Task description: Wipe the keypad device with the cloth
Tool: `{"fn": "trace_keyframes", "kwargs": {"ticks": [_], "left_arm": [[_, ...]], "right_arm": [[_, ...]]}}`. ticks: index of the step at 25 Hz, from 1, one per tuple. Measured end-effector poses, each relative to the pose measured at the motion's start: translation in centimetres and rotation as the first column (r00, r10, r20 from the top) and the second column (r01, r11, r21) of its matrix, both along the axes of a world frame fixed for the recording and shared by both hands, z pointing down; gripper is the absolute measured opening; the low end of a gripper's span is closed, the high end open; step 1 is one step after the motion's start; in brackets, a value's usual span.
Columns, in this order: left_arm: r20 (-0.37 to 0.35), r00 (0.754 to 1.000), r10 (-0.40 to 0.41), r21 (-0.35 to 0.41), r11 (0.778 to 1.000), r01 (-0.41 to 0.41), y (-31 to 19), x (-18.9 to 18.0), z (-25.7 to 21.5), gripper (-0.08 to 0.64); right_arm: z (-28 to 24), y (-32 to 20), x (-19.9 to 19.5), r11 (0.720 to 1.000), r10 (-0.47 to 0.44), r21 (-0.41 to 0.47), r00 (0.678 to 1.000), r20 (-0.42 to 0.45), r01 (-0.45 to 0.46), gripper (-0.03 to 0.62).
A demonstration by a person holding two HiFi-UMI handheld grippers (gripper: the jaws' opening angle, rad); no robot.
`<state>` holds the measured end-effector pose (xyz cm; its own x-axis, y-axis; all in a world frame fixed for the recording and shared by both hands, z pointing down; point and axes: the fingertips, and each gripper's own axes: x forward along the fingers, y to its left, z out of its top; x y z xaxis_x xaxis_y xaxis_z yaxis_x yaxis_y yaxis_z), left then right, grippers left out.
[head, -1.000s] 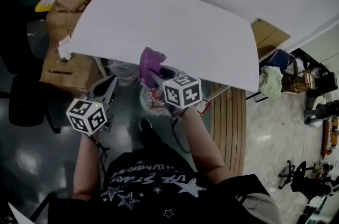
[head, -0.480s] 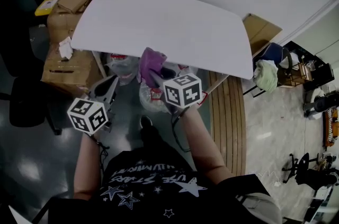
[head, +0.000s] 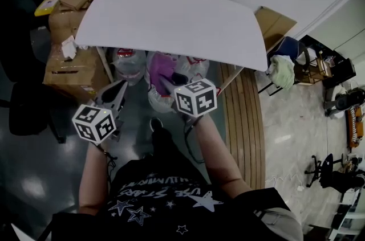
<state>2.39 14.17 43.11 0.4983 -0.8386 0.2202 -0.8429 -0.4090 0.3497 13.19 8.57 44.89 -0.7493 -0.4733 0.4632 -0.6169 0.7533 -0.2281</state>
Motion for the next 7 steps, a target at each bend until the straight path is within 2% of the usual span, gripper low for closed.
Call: {"fn": "trace_keyframes", "kwargs": {"ticks": [7], "left_arm": [[-0.005, 1.0, 0.027, 0.0, 1.0, -0.027, 2.0, 1.1, 0.5, 0.009]], "right_arm": [[0.8, 2.6, 1.3, 1.0, 0.022, -0.009, 1.0, -0.016, -0.023, 0.095]]}}
